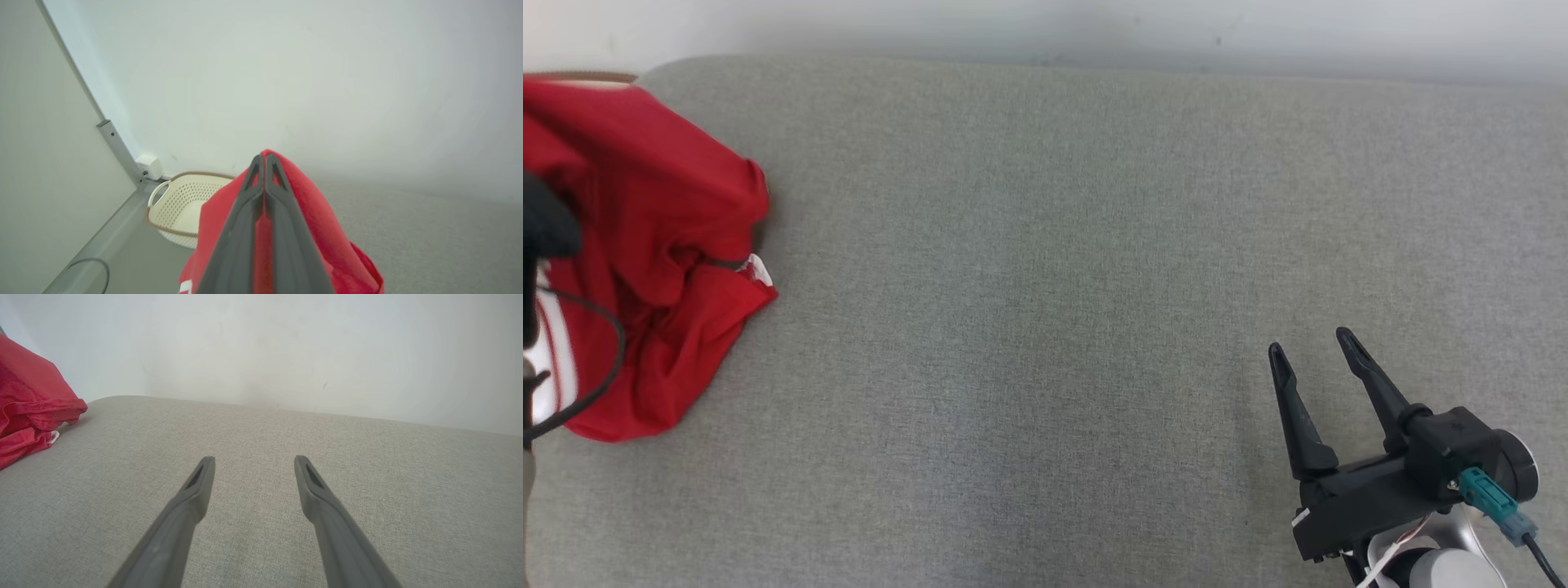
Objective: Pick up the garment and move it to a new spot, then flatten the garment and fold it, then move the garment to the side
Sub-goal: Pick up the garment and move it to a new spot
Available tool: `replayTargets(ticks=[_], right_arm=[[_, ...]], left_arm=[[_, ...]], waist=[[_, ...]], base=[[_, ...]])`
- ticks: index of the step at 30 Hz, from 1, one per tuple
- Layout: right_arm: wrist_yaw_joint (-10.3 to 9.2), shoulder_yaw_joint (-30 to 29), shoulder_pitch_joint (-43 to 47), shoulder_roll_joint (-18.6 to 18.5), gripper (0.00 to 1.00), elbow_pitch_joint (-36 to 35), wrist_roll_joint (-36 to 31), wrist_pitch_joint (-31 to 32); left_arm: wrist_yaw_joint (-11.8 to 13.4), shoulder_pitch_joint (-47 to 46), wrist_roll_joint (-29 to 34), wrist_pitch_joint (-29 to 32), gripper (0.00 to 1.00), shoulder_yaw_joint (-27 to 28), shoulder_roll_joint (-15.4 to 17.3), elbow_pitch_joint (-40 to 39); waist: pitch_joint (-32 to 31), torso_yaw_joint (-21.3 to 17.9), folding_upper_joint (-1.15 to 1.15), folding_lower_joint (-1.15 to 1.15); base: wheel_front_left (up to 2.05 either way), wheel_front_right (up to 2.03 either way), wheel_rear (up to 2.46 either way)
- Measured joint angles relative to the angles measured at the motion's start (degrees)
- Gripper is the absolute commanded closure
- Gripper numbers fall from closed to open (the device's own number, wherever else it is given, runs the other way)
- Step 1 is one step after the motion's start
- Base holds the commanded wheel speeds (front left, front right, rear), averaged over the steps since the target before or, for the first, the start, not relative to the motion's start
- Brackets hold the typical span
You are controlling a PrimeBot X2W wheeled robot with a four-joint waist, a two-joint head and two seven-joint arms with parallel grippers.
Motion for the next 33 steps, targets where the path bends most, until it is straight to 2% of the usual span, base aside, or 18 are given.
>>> replayTargets(ticks=[2, 6, 7, 12, 13, 16, 18, 21, 22, 31, 33], right_arm=[[0.00, -0.5, 0.6, 0.6, 0.00, 0.1, -0.2, -0.4], [0.00, -1.0, 0.9, 1.6, 0.00, 0.2, -0.5, -0.6], [0.00, -1.5, 1.9, 2.7, 0.00, 0.3, -0.5, -0.9], [0.00, -1.9, 2.1, 3.4, 0.00, 0.5, -0.6, -1.1], [0.00, -2.0, 2.0, 4.0, 0.00, 0.8, -0.7, -1.4], [0.00, -1.7, 1.4, 4.4, 0.00, 1.4, -0.6, -1.9], [0.00, -2.1, 0.6, 5.0, 0.00, 2.3, -0.2, -2.8], [0.00, -2.5, 0.6, 5.3, 0.00, 2.9, 0.0, -3.2], [0.00, -2.9, 0.6, 5.5, 0.00, 3.4, 0.1, -3.6], [0.00, -3.8, 0.7, 6.5, 0.00, 5.6, 1.1, -5.5], [0.00, -3.9, 0.7, 6.7, 0.00, 6.0, 1.3, -5.6]], left_arm=[[0.3, -0.6, 0.7, -3.2, 1.00, -0.8, -0.5, -4.5], [1.1, 0.5, 1.4, -5.4, 1.00, -2.4, -2.8, -12.7], [2.3, 6.6, 1.3, -5.6, 1.00, -3.9, -5.8, -22.7], [3.5, 17.7, 1.6, -3.8, 1.00, -9.1, -11.4, -35.2], [3.5, 25.4, 1.3, -2.5, 1.00, -14.6, -15.9, -40.2], [3.6, 28.9, 0.5, -2.5, 1.00, -17.5, -17.4, -40.7], [4.0, 30.4, -0.3, -3.0, 1.00, -22.3, -18.7, -40.3], [4.0, 30.4, -0.6, -2.9, 1.00, -25.0, -19.0, -39.4], [4.0, 30.4, -1.5, -2.4, 1.00, -27.4, -19.2, -37.3], [3.5, 30.0, -6.5, -2.7, 1.00, -36.6, -19.2, -26.1], [3.5, 29.3, -7.6, -3.5, 0.40, -38.2, -19.2, -25.3]], waist=[[-1.2, 0.1, 0.00, 0.00], [-2.9, -0.1, 0.00, 0.00], [-4.2, -1.1, -0.01, -0.01], [-4.9, -3.2, -0.01, -0.01], [-5.0, -5.6, 0.00, 0.00], [-4.9, -7.9, -0.01, -0.01], [-4.7, -11.5, -0.01, 0.00], [-4.6, -13.5, 0.00, -0.01], [-4.3, -15.5, 0.00, 0.00], [-3.0, -23.5, 0.00, 0.00], [-2.7, -24.7, -0.01, 0.00]], base=[[0.00, 0.00, 0.00], [0.00, 0.00, 0.00], [0.00, 0.00, 0.00], [0.00, 0.00, 0.00], [0.00, 0.00, 0.00], [0.00, 0.00, 0.00], [0.00, 0.00, 0.00], [0.00, 0.00, 0.00], [0.00, 0.00, 0.00], [0.00, 0.00, 0.00], [0.00, 0.00, 0.00]])
